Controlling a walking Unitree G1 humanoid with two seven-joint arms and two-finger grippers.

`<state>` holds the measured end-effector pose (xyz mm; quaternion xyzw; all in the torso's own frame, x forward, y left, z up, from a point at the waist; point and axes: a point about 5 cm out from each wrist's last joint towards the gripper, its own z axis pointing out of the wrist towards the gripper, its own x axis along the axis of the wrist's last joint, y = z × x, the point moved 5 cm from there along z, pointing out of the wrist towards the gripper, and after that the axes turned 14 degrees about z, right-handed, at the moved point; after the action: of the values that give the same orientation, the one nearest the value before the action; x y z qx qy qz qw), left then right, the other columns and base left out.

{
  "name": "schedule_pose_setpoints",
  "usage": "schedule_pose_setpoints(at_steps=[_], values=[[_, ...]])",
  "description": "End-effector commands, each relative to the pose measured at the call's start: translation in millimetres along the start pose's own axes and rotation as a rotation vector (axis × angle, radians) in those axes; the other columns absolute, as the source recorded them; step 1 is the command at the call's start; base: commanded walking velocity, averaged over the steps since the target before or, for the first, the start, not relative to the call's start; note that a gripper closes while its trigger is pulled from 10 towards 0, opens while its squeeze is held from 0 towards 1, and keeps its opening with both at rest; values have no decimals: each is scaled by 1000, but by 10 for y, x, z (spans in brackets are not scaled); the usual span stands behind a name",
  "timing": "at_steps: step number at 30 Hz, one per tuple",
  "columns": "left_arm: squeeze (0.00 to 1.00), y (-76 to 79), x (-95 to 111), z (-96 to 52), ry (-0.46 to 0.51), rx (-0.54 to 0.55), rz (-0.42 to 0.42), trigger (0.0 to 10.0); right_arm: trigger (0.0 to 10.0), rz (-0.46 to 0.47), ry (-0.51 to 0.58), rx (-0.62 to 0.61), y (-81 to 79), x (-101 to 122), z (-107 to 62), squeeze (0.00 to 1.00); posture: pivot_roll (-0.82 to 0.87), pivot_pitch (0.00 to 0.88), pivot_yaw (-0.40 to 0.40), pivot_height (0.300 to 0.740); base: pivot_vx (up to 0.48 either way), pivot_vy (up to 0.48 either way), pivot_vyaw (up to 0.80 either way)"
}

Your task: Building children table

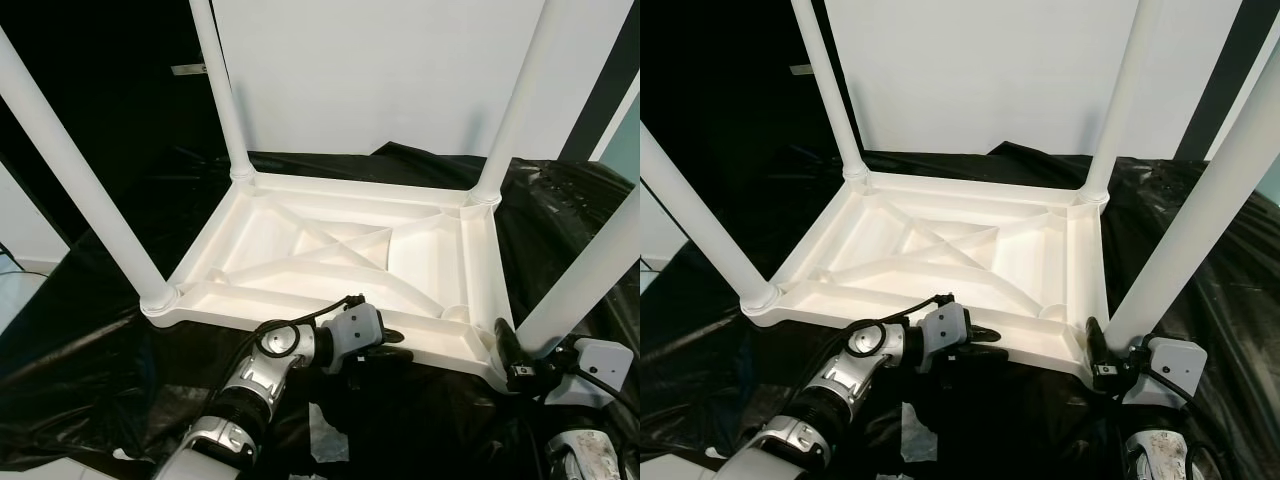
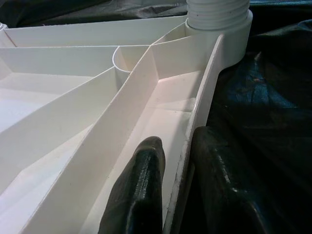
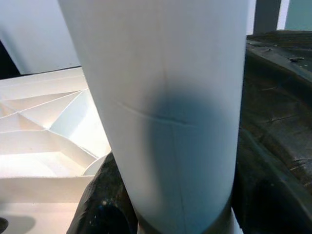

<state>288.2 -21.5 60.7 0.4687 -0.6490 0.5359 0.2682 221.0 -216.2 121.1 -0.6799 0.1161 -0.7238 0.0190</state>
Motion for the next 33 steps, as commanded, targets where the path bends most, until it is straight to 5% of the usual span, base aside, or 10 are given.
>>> schedule_pose_setpoints(at_steps=[1, 4, 8, 9, 15, 16, 18, 31, 32, 33], values=[[0, 154, -358, -33, -145, 104, -124, 10000, 0, -4, -55, -30, 53, -129, -33, 0, -144, 0, 28, 740, 0, 0, 0], [0, 153, -356, -30, -145, 104, -124, 10000, 10000, -13, -63, -14, -37, -163, -33, 0, -144, 0, 27, 740, 0, 0, 0], [0, 157, -352, -20, -143, 106, -127, 10000, 10000, -62, -73, 38, -68, -164, -6, 102, -146, 0, 27, 740, 0, 0, 0], [0, 161, -352, -19, -143, 105, -127, 10000, 10000, -76, -63, 48, -47, -137, 10, 1000, -146, 0, 27, 740, 0, 0, 0], [0, 170, -357, -20, -144, 104, -128, 10000, 10000, -102, -34, 103, -18, -20, 111, 1000, -149, 0, 24, 740, 0, 0, 0], [0, 172, -358, -20, -143, 104, -128, 10000, 10000, -101, -39, 130, -34, -13, 117, 286, -150, 0, 25, 740, 0, 0, 0], [0, 177, -356, -17, -142, 103, -129, 10000, 10000, -108, -55, 181, -60, -17, 110, 0, -150, 0, 26, 740, 0, 0, 0], [0, 190, -359, -25, -143, 88, -122, 10000, 10000, -194, -232, 415, 171, 11, 100, 0, -157, 0, 39, 740, 0, 0, 0], [0, 189, -359, -26, -143, 87, -121, 10000, 0, -199, -242, 439, 160, 14, 89, 0, -158, 0, 39, 740, 0, 0, 0], [0, 189, -359, -26, -143, 87, -121, 10000, 0, -199, -242, 439, 160, 14, 89, 0, -158, 0, 39, 740, 0, 0, 0]])
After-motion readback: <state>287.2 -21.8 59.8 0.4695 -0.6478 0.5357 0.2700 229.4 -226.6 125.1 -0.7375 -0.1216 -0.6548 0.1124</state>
